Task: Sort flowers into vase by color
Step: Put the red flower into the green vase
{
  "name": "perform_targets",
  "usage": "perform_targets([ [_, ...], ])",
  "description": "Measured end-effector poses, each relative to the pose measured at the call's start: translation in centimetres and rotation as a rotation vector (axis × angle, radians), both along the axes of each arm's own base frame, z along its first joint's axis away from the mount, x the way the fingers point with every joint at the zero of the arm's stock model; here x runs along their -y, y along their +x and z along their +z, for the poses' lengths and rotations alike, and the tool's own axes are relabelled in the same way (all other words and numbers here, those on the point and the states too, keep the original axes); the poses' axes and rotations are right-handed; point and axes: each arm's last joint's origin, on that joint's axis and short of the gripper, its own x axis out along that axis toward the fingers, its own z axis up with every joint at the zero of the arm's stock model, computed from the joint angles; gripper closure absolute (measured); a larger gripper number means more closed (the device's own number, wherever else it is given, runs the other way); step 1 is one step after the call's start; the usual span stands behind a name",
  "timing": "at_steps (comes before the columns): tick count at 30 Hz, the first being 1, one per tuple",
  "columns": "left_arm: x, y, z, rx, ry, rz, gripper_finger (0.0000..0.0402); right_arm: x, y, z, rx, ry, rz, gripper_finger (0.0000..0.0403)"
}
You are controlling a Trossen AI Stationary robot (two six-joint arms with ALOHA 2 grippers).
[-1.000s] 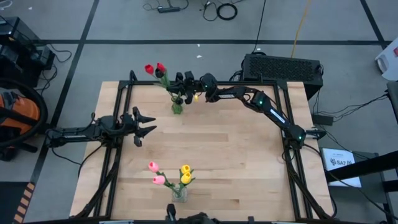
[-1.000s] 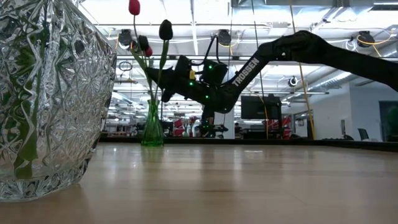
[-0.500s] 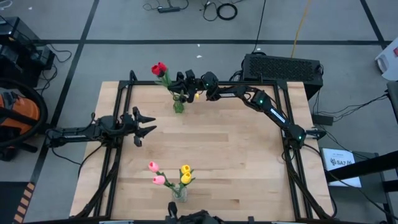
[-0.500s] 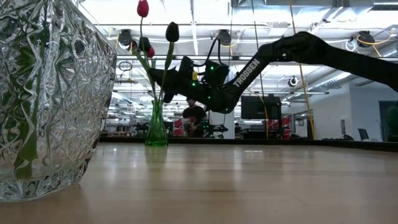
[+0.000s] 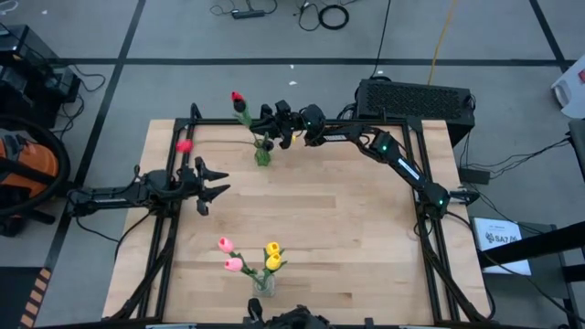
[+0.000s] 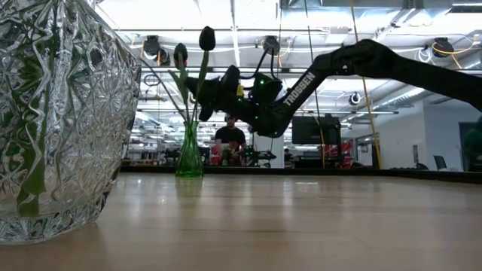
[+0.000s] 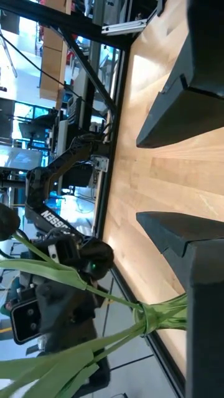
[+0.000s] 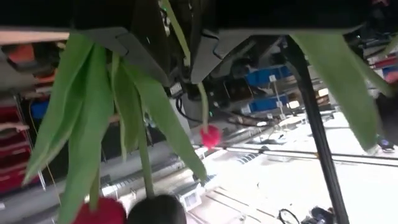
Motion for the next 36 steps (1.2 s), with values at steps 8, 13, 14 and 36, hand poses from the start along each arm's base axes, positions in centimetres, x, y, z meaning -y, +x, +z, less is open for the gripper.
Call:
perform_targets([
  [8,0.0,0.0,0.0,-0.001,0.0,0.0,0.0217,-0.2,-0.8,1.0,0.089,-0.011,0.03,0.0348],
  [13,0.0,0.0,0.0,0.0,0.0,0.0,0.0217,-0.4,-1.2,2.8,0.117,-0.024,0.05,0.0348],
  [14,0.0,0.0,0.0,0.0,0.0,0.0,0.0217,-0.4,-1.3,3.4,0.117,-0.034,0.054,0.0348],
  [36,0.0,0.0,0.0,0.0,0.0,0.0,0.0217,-8.5,-5.1,23.4,-0.389,-0.606,-0.553,0.0348],
])
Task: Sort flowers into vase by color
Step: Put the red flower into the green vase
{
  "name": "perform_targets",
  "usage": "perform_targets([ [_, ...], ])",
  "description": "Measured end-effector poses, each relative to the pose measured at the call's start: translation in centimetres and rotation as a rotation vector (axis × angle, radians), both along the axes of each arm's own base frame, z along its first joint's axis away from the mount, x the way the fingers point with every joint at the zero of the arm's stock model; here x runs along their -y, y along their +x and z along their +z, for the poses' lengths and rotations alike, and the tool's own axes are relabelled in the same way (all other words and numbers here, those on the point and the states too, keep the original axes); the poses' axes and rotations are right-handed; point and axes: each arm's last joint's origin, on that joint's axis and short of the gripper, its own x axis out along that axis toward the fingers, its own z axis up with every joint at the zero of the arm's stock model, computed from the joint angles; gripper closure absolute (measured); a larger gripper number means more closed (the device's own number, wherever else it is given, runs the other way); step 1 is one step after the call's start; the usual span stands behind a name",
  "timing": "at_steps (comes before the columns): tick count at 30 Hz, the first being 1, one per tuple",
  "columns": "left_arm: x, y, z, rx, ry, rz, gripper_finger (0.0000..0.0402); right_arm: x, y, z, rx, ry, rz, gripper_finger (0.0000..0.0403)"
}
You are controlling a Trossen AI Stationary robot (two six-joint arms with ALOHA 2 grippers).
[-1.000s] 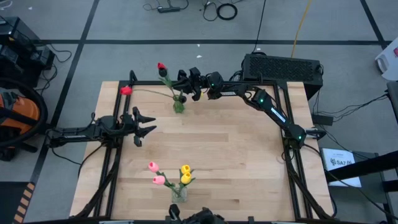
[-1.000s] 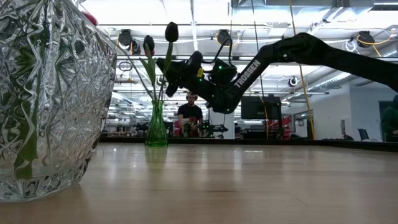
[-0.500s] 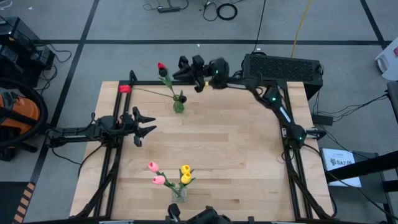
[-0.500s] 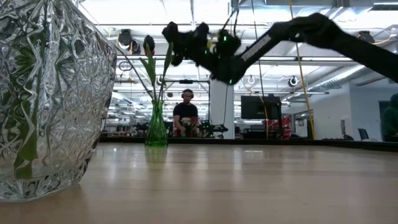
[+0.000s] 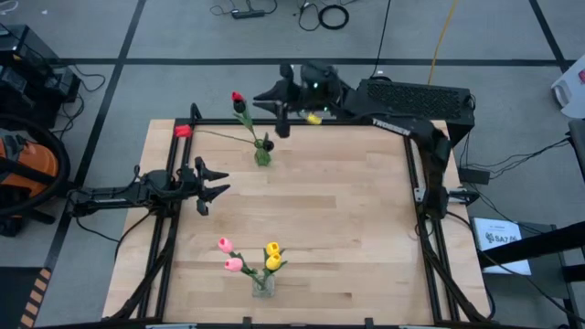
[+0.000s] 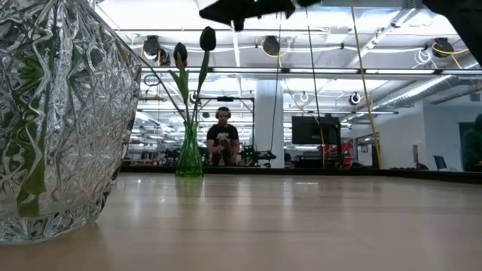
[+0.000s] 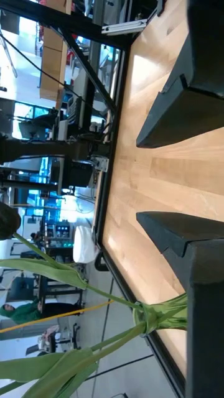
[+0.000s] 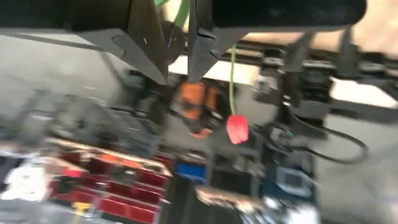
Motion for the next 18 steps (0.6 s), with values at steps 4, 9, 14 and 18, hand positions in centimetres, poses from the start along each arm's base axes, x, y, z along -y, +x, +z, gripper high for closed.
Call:
perform_targets([
  [4,0.0,0.0,0.0,0.0,0.0,0.0,0.0217,-3.3,1.1,0.4,-0.084,-0.088,-0.107,0.0348],
  [9,0.0,0.0,0.0,0.0,0.0,0.0,0.0217,-6.6,2.7,-0.6,-0.155,-0.199,-0.166,0.0348],
  [14,0.0,0.0,0.0,0.001,0.0,0.0,0.0217,-8.2,3.4,-1.5,-0.202,-0.245,-0.201,0.0348],
  [18,0.0,0.0,0.0,0.002,0.0,0.0,0.0217,-8.1,3.3,-1.7,-0.228,-0.212,-0.321,0.0348],
])
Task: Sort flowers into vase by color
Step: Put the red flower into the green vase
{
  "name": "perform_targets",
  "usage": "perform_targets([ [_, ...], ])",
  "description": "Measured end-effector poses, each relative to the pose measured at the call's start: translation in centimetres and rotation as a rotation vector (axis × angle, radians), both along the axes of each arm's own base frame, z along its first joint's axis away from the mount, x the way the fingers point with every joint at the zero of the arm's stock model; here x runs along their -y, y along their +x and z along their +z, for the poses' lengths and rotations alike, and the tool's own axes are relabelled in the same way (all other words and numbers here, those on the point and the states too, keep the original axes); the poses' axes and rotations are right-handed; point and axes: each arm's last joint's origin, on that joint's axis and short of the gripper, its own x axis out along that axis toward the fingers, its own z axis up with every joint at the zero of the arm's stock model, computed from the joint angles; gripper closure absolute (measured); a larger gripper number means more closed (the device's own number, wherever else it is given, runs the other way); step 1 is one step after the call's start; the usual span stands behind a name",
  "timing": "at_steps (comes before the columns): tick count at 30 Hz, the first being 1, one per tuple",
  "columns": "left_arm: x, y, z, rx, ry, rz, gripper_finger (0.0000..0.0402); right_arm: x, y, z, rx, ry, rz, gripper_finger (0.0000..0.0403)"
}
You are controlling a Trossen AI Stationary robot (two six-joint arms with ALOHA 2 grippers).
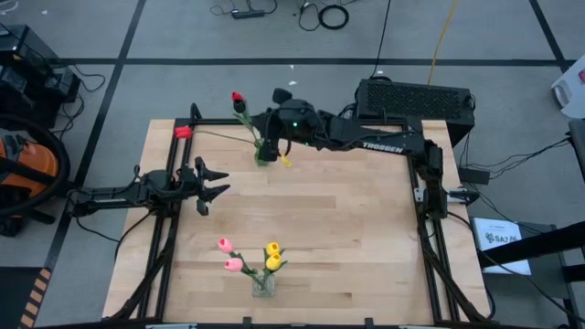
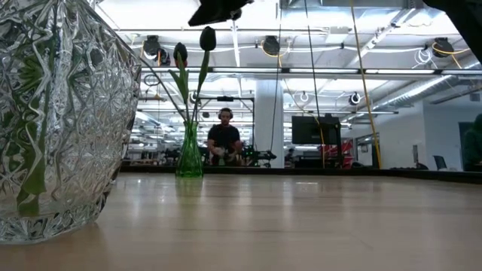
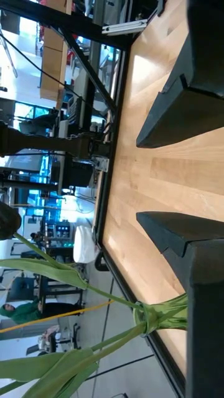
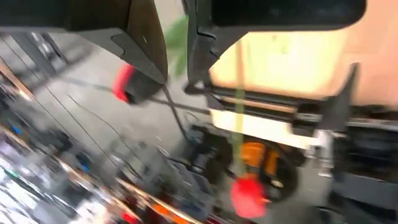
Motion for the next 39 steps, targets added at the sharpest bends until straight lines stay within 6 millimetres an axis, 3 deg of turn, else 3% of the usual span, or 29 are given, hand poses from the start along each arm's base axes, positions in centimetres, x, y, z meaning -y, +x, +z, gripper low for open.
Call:
perform_targets([
  [4,0.0,0.0,0.0,-0.001,0.0,0.0,0.0217,0.5,-2.2,1.6,-0.004,0.086,-0.074,0.0348],
  [9,0.0,0.0,0.0,-0.001,0.0,0.0,0.0217,1.9,-7.2,4.2,-0.008,0.359,-0.059,0.0351],
  [12,0.0,0.0,0.0,0.003,0.0,0.0,0.0217,1.8,-10.3,4.0,-0.051,0.446,-0.125,0.0365],
  [18,0.0,0.0,0.5,0.047,0.001,0.007,0.0217,-1.9,-16.6,1.6,0.058,0.576,-0.212,0.04],
  [26,0.1,0.0,0.5,0.051,0.004,-0.024,0.0217,-6.5,-23.0,-4.9,0.322,0.846,-0.31,0.0398],
  [34,-0.1,-0.1,0.7,0.073,0.001,0.034,0.0217,-7.3,-24.9,-9.4,0.298,0.935,-0.362,0.0401],
  [39,-0.6,-0.2,0.8,0.091,-0.043,0.227,0.0217,-7.0,-24.9,-10.6,0.258,0.913,-0.387,0.0402],
])
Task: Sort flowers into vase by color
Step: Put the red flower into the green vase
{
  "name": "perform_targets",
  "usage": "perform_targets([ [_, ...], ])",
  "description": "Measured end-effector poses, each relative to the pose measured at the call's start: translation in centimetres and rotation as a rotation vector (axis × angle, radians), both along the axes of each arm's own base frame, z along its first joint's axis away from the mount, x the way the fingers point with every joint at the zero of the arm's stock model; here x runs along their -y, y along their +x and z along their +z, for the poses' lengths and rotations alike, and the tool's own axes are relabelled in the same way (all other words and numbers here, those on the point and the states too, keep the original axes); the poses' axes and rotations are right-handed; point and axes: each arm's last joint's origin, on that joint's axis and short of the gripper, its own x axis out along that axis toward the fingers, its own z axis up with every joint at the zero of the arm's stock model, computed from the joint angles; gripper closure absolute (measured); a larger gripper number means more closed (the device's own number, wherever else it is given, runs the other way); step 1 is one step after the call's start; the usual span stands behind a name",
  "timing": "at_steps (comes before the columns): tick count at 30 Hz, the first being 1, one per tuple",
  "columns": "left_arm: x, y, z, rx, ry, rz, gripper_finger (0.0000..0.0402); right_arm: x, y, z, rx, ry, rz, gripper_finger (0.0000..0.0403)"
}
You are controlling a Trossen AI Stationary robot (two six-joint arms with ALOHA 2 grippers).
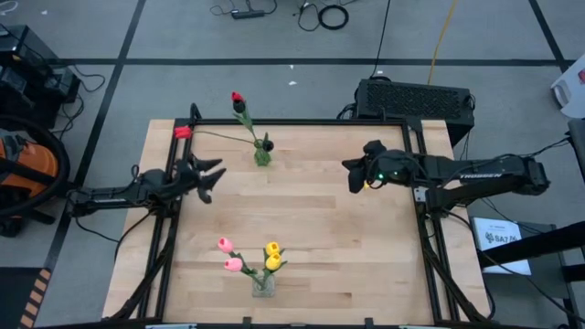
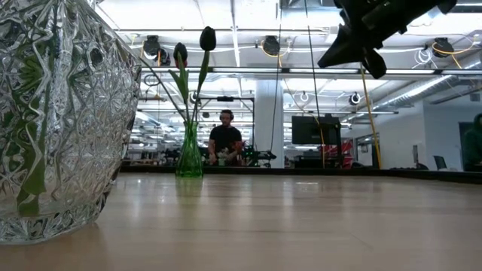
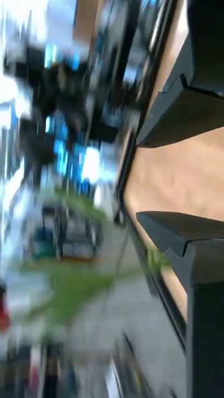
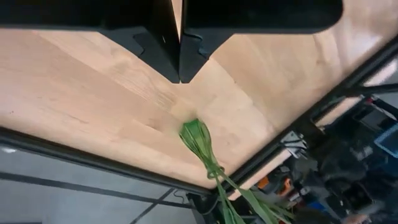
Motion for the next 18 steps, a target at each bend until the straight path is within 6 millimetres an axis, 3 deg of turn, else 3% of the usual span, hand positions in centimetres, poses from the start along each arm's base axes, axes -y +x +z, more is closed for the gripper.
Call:
perform_targets([
  [6,-0.6,0.0,-0.3,-0.032,-0.038,0.208,0.0217,0.7,0.1,-0.1,-0.041,-0.075,0.01,0.0399],
  [18,-1.1,0.4,0.4,0.025,-0.043,0.367,0.0217,2.9,-0.3,-0.1,-0.088,-0.151,-0.054,0.0399],
])
